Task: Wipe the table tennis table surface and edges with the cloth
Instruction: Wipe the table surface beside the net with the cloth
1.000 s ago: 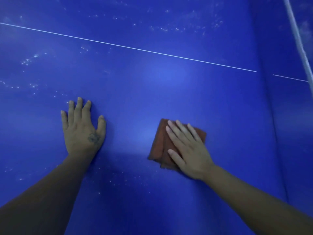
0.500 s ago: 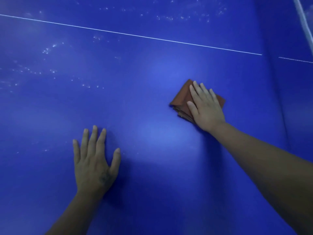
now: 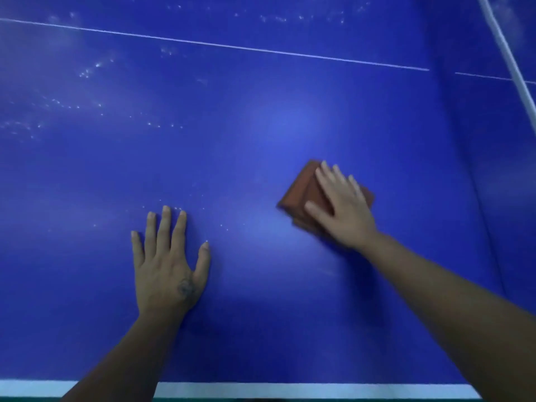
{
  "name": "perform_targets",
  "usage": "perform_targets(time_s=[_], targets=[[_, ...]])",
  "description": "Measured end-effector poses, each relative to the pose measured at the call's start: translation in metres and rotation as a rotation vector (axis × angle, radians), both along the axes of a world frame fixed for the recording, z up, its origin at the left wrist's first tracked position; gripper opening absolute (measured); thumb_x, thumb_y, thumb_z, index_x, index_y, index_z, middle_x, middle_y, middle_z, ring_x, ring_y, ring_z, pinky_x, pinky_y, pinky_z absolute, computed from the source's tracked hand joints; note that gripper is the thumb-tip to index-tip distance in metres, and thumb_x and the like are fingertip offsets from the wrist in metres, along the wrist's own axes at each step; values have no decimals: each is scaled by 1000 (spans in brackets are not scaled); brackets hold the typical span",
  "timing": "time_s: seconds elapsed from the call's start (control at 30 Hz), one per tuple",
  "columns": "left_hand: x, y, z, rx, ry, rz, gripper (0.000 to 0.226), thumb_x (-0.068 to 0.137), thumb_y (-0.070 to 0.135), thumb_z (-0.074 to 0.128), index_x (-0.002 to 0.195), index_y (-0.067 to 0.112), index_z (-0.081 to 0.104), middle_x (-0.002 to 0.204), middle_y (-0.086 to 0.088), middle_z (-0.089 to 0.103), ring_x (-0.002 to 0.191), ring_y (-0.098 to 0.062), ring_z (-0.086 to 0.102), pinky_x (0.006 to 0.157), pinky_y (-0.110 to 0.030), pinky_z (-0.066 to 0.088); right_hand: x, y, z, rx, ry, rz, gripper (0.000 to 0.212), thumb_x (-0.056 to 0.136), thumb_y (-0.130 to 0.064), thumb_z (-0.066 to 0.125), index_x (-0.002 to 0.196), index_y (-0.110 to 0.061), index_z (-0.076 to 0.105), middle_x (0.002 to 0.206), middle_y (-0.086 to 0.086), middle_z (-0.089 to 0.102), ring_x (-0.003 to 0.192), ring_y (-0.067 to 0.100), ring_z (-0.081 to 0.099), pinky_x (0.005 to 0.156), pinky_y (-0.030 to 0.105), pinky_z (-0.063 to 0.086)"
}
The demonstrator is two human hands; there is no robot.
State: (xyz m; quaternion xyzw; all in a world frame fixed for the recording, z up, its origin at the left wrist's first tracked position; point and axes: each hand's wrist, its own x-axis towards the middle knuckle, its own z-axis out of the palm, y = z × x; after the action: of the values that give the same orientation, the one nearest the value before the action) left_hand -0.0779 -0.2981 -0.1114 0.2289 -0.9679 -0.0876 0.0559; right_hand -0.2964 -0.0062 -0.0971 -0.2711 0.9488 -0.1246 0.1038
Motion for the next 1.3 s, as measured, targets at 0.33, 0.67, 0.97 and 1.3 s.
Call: perform_targets(time_s=[0.33, 0.67, 0.97, 1.3], targets=[[0, -1, 0, 16, -33, 6, 78, 103, 59, 37, 168, 16, 32, 179, -6, 20, 168, -26, 6, 134, -58, 7, -27, 8, -1, 149, 165, -20, 72, 106, -55, 27, 166, -16, 24, 175, 3, 15, 162, 24, 13, 130, 50, 12], [-2, 3, 8, 66, -49, 20, 80, 101, 58, 36, 168, 15, 32, 179, -7, 18, 167, -28, 6, 134, -59, 6, 141, 30, -5, 92, 101, 132, 73, 108, -59, 31, 167, -19, 18, 176, -3, 9, 162, 20, 8, 130, 49, 14], [-2, 0, 0, 7, -31, 10, 77, 102, 56, 39, 168, 16, 34, 178, -7, 21, 167, -28, 9, 133, -61, 11, -33, -21, -3, 78, 92, -333, 81, 102, -66, 25, 167, -17, 19, 176, 0, 10, 162, 19, 5, 131, 45, 3], [-1, -6, -9, -35, -33, -19, 73, 105, 53, 37, 167, 15, 34, 178, -7, 21, 167, -29, 9, 132, -62, 14, 42, -116, -6, 50, 181, 226, 77, 104, -64, 33, 166, -19, 25, 175, -1, 14, 162, 19, 10, 130, 49, 14]])
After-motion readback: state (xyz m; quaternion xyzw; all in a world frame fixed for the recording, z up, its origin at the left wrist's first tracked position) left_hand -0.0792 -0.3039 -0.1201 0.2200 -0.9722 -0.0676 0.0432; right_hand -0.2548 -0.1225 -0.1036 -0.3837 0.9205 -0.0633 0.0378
